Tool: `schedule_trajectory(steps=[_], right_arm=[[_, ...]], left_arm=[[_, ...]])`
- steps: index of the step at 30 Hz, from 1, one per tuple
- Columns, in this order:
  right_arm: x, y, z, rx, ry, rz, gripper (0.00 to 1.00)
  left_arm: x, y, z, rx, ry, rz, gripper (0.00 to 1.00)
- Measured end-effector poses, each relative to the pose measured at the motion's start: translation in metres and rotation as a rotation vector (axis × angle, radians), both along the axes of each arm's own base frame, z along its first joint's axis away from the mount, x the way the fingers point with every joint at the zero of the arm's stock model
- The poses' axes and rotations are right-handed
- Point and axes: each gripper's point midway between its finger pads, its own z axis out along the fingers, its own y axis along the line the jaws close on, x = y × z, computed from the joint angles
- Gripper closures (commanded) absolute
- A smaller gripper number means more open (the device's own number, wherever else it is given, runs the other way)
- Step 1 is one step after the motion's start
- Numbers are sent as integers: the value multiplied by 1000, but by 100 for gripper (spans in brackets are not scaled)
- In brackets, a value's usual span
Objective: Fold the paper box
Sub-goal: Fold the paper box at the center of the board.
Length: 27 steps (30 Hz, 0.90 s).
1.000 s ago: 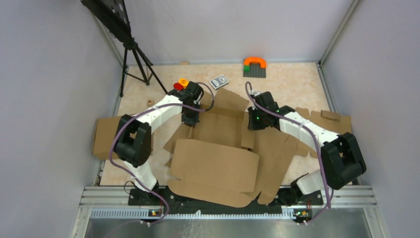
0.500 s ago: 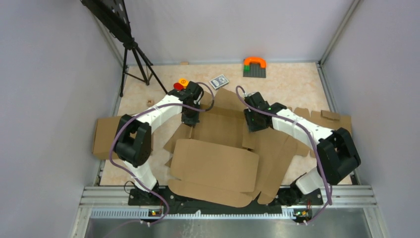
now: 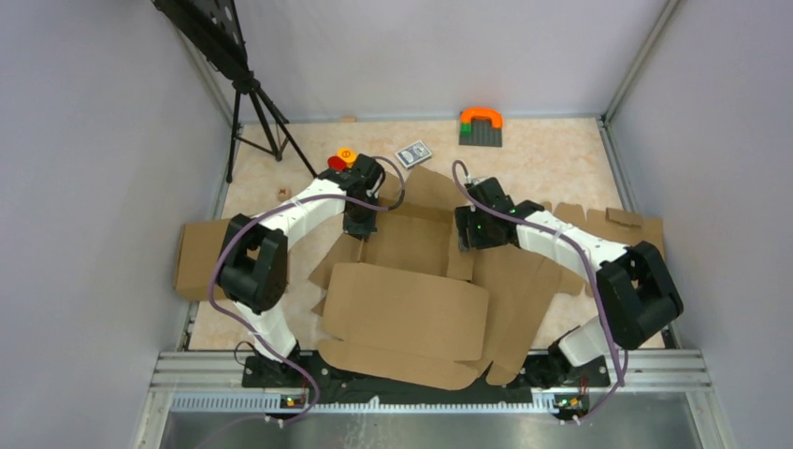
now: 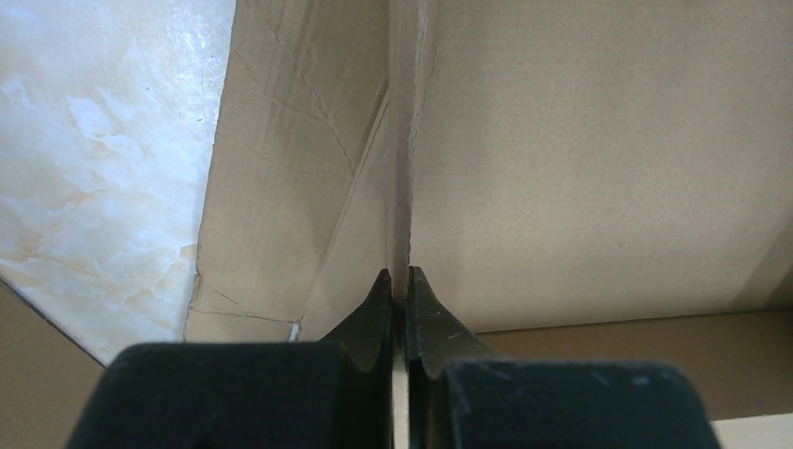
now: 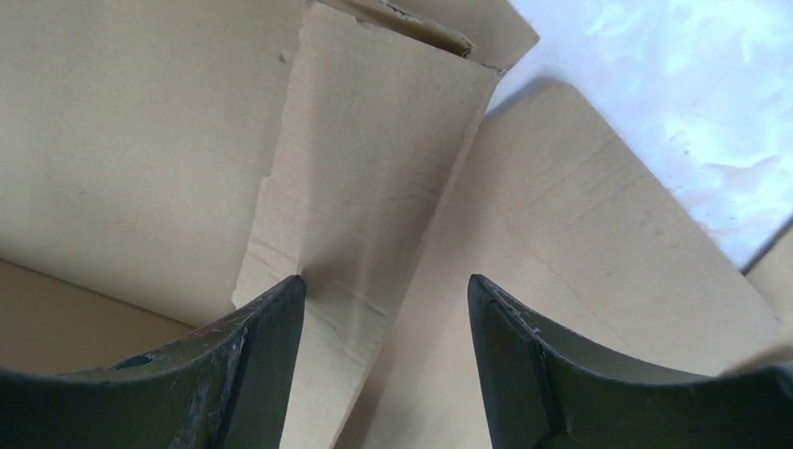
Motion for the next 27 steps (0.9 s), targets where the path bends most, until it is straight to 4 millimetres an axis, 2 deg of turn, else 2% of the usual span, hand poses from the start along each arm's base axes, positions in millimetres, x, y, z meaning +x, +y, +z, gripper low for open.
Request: schedule_trajectory(steps=[4, 11, 19, 22, 24, 27], right_arm=[[2, 6, -5, 85, 18, -5, 39], [0, 14, -11, 187, 45, -6, 53], [3, 19, -14, 87, 73, -4, 53], [0, 13, -24, 19, 96, -10, 54], [-4, 7, -33, -32, 120, -19, 61], [-7, -1, -43, -104, 144, -26, 81]], left_arm=[[0, 0, 0, 0, 0, 0, 100], [0, 0, 0, 0, 0, 0, 100], [0, 0, 0, -1, -1, 1, 100], [1, -2, 0, -9, -6, 7, 100], [2, -4, -1, -22, -15, 13, 100], [-2, -5, -4, -43, -18, 25, 100]])
